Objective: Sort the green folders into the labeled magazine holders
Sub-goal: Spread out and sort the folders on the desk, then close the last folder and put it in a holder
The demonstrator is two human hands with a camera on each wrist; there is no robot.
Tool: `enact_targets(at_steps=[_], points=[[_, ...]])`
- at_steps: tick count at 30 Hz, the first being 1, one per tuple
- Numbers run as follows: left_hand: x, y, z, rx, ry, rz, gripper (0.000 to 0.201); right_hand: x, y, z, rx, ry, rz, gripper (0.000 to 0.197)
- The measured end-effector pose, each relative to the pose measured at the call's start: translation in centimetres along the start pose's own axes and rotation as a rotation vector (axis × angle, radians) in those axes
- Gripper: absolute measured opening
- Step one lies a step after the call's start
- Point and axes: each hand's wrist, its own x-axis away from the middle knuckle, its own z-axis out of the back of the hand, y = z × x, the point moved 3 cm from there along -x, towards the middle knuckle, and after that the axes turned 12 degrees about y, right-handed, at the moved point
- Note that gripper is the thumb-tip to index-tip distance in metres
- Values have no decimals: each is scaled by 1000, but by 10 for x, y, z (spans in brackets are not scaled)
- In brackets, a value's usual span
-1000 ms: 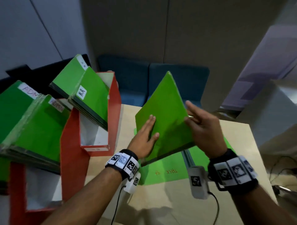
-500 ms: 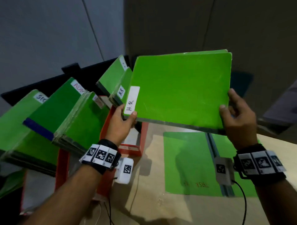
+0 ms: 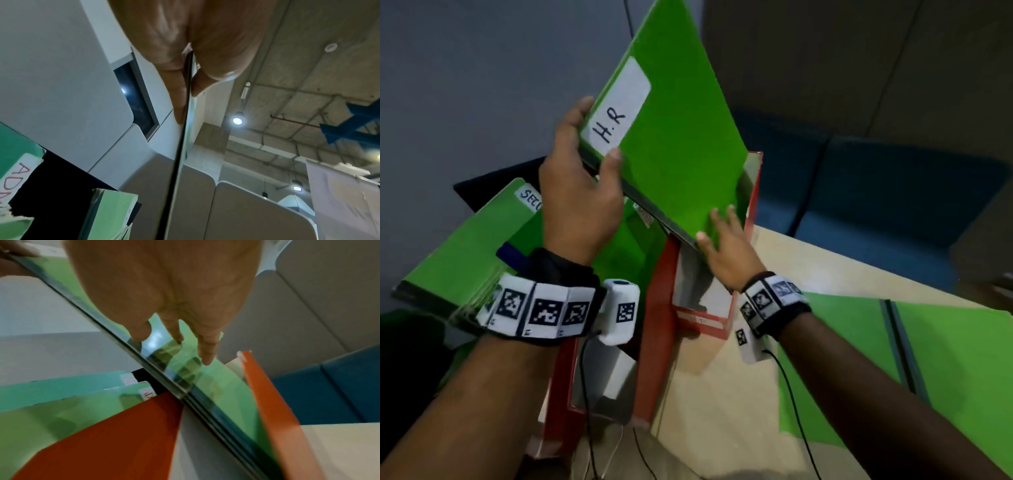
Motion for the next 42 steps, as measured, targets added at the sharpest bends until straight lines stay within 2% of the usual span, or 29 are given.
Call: enact_targets(at_steps=[2, 5, 9, 12, 15, 18, 23, 30, 36, 42], points=[[0, -4, -13, -49, -38, -39, 49, -7, -19, -13, -36, -27, 67, 63], [0, -24, -42, -81, -84, -45, 50, -18, -40, -21, -151, 42, 104, 61], [2, -49, -85, -136, -177, 43, 52, -38, -42, -33, -233, 47, -6, 58], [5, -66, -112, -226, -316, 125, 56, -48, -34, -43, -210, -2, -32, 57], [8, -77, -128, -332, -414, 105, 60, -51, -25, -51, -171, -30, -34, 52], [10, -86, -135, -384, -435, 86, 61, -57, -6, -63, -173, -23, -148, 57], [20, -92, -142, -517, -574, 44, 49, -61, 21, -81, -143, -65, -274, 62], [22, -94, -149, -591, -599, 44, 41, -64, 41, -93, -81, -112, -286, 64], [23, -97, -149, -638, -610, 45, 45, -60, 50, -93, -104, -67, -288, 70], [29, -98, -147, -737, -665, -9, 43, -53, 55, -87, -11, -180, -284, 70]])
